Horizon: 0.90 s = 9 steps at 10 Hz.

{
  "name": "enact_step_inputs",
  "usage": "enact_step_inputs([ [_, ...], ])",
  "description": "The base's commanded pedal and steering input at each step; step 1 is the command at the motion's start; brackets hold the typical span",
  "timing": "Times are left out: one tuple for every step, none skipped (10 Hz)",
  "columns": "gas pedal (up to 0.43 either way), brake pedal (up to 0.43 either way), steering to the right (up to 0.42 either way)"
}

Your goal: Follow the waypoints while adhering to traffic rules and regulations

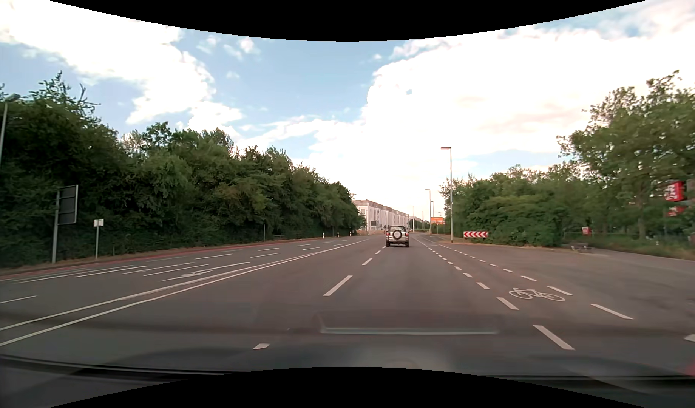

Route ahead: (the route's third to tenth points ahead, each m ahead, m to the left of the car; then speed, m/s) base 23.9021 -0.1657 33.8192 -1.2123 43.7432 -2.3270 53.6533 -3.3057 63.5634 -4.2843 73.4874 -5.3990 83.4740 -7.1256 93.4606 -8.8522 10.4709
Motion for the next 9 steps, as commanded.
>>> enact_step_inputs([
  [0.248, 0.0, 0.064],
  [0.248, 0.0, 0.058],
  [0.248, 0.0, 0.054],
  [0.248, 0.0, 0.047],
  [0.248, 0.0, 0.036],
  [0.248, 0.0, 0.029],
  [0.228, 0.0, 0.023],
  [0.189, 0.0, 0.015],
  [0.157, 0.0, 0.01],
])
